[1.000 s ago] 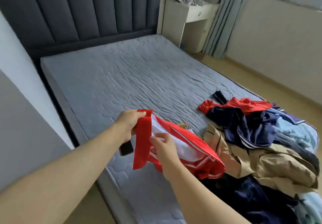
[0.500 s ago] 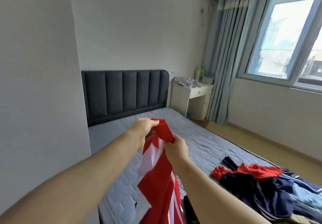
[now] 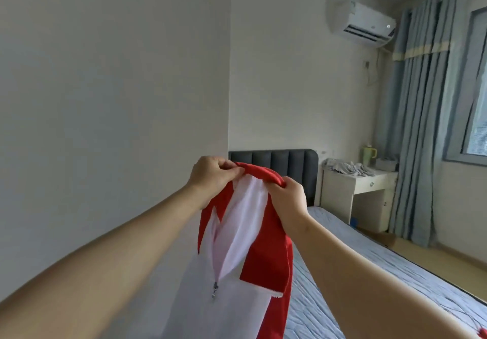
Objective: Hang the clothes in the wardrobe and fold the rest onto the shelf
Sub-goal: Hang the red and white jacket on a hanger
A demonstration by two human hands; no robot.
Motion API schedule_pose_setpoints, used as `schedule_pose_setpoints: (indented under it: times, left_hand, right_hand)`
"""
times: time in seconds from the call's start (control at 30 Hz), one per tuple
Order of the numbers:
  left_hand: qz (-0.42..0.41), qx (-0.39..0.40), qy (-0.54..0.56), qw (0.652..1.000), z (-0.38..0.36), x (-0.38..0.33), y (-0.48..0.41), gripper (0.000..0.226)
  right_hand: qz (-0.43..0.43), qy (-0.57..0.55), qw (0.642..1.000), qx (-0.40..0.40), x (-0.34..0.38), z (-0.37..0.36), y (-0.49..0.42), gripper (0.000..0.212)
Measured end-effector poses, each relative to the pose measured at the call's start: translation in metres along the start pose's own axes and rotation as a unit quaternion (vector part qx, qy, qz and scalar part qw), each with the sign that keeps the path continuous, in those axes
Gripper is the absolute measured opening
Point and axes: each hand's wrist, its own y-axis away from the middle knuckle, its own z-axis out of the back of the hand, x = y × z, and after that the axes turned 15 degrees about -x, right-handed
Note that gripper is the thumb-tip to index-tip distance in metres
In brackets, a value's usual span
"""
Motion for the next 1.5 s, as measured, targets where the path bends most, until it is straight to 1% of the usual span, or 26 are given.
schedule_pose_setpoints:
  times: [0.07,0.13,0.17,0.2,0.27,0.37,0.5,0.53,0.6,0.67,0.77,0.87,1.0,1.07,1.13,1.23,1.3,1.4,1.5]
  left_hand:
    - [-0.096,-0.017,-0.112,0.989,0.026,0.009,0.001,0.010]
    - [-0.183,-0.051,-0.239,0.952,0.049,0.021,0.005,0.009]
    - [-0.209,-0.071,-0.280,0.934,0.059,0.027,0.006,0.012]
    - [-0.215,-0.090,-0.303,0.924,0.070,0.032,0.007,0.016]
    - [-0.199,-0.126,-0.331,0.914,0.090,0.042,0.008,0.019]
    - [-0.161,-0.143,-0.395,0.893,0.120,0.053,0.017,0.017]
    - [-0.109,-0.176,-0.458,0.865,0.158,0.054,0.030,0.019]
    - [-0.097,-0.192,-0.477,0.852,0.169,0.053,0.038,0.019]
    - [-0.077,-0.207,-0.516,0.827,0.186,0.053,0.052,0.020]
    - [-0.046,-0.208,-0.559,0.802,0.204,0.054,0.072,0.021]
    - [0.038,-0.220,-0.571,0.790,0.237,0.053,0.104,0.029]
    - [0.102,-0.272,-0.586,0.756,0.274,0.054,0.148,0.032]
    - [0.157,-0.310,-0.625,0.699,0.322,0.051,0.208,0.024]
    - [0.192,-0.324,-0.632,0.678,0.345,0.045,0.233,0.018]
    - [0.231,-0.345,-0.624,0.661,0.367,0.041,0.254,0.018]
    - [0.262,-0.425,-0.585,0.639,0.403,0.034,0.282,0.020]
    - [0.268,-0.477,-0.548,0.633,0.429,0.033,0.295,0.017]
    - [0.306,-0.522,-0.482,0.634,0.472,0.034,0.314,0.016]
    - [0.325,-0.573,-0.440,0.610,0.526,0.034,0.344,0.025]
  right_hand:
    - [-0.002,-0.024,0.999,0.028,0.008,-0.015,0.006,0.023]
    - [0.002,-0.004,0.997,0.072,0.011,-0.031,0.015,0.025]
    - [0.009,0.014,0.995,0.093,0.012,-0.040,0.021,0.026]
    - [0.017,0.033,0.993,0.115,0.012,-0.050,0.026,0.027]
    - [0.040,0.074,0.983,0.160,0.014,-0.069,0.038,0.027]
    - [0.080,0.123,0.963,0.227,0.024,-0.094,0.058,0.023]
    - [0.166,0.180,0.936,0.252,0.039,-0.119,0.084,0.018]
    - [0.191,0.189,0.927,0.263,0.042,-0.124,0.092,0.017]
    - [0.220,0.183,0.919,0.271,0.046,-0.132,0.105,0.016]
    - [0.223,0.141,0.920,0.291,0.051,-0.141,0.123,0.016]
    - [0.209,0.060,0.917,0.333,0.059,-0.151,0.160,0.016]
    - [0.206,-0.003,0.904,0.374,0.069,-0.158,0.198,0.016]
    - [0.221,-0.045,0.869,0.440,0.085,-0.168,0.251,0.015]
    - [0.217,-0.063,0.854,0.469,0.092,-0.173,0.282,0.013]
    - [0.215,-0.073,0.840,0.493,0.096,-0.175,0.310,0.012]
    - [0.211,-0.097,0.820,0.523,0.105,-0.179,0.353,0.011]
    - [0.207,-0.117,0.810,0.536,0.114,-0.183,0.381,0.012]
    - [0.205,-0.144,0.797,0.550,0.130,-0.194,0.426,0.014]
    - [0.213,-0.166,0.773,0.574,0.150,-0.205,0.484,0.017]
